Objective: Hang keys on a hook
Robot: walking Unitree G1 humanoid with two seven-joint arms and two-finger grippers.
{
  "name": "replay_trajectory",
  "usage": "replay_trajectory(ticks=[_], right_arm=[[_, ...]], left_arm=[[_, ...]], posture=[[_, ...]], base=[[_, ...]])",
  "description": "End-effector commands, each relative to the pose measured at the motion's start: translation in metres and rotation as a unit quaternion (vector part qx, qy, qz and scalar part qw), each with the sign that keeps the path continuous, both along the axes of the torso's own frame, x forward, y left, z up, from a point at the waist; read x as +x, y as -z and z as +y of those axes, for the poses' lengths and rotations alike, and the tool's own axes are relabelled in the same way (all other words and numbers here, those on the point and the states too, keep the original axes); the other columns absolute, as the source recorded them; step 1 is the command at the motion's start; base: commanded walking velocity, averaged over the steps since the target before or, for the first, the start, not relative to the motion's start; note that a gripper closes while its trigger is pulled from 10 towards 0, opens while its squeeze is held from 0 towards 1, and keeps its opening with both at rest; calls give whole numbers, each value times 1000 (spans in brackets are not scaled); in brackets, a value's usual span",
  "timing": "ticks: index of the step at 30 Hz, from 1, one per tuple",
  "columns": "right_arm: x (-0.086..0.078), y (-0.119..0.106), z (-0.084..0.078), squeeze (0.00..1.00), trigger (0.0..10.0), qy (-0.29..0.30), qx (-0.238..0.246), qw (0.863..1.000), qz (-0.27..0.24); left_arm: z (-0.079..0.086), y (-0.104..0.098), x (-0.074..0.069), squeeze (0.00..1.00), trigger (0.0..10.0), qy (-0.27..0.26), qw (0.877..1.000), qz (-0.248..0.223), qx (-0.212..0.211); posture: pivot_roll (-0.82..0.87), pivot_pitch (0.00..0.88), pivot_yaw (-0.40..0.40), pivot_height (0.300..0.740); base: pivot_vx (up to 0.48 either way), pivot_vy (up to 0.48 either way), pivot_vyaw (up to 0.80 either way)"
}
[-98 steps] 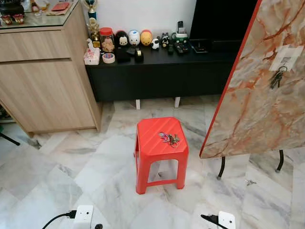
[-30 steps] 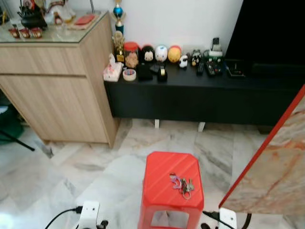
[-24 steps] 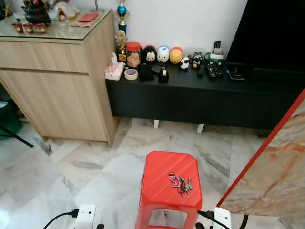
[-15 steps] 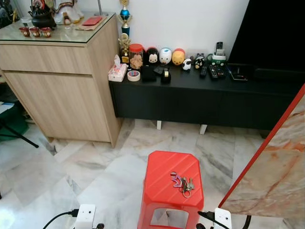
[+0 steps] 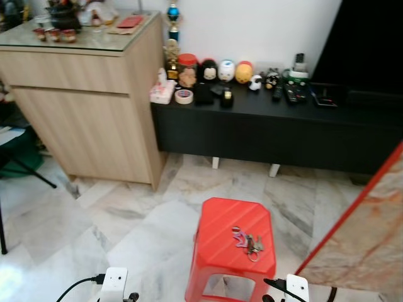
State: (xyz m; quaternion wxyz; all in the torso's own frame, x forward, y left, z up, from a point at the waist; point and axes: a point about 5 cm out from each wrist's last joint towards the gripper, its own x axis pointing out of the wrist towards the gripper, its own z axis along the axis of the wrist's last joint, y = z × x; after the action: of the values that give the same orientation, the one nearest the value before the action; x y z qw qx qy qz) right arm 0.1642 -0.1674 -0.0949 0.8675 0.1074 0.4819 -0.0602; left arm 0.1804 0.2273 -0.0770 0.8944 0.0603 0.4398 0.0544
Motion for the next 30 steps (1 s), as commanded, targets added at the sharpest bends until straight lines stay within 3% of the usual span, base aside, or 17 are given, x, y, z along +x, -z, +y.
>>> replay_trajectory(ticks=[1,5,10,12,14,20,30], right_arm=[[-2,1,1,0,10000,-2,-1,1000,5],[-2,1,1,0,10000,-2,0,1000,5],[-2,1,1,0,10000,-2,-1,1000,5],[-2,1,1,0,10000,-1,-1,1000,5],[-3,1,1,0,10000,-1,0,1000,5],[-3,1,1,0,10000,-1,0,1000,5],[1,-1,-2,0,10000,12,-5,1000,-9]], left_arm=[[9,0,-5,0,10000,-2,1000,8,4],[20,-1,-9,0,10000,-6,1000,11,9],[22,-1,-11,0,10000,-2,1000,11,12],[18,-1,-9,0,10000,-1,1000,9,10],[5,1,-3,0,10000,6,1000,5,5],[-5,0,2,0,10000,9,1000,1,1],[-8,1,3,0,10000,12,1000,4,-1]], posture=[[10,20,-35,740],[10,20,-35,740],[10,20,-35,740],[10,21,-33,740],[9,19,-33,740],[11,15,-33,740],[13,5,-34,740]], base=[[0,337,0],[0,337,0],[0,129,0],[0,0,0],[0,0,0],[0,0,0],[0,0,0]])
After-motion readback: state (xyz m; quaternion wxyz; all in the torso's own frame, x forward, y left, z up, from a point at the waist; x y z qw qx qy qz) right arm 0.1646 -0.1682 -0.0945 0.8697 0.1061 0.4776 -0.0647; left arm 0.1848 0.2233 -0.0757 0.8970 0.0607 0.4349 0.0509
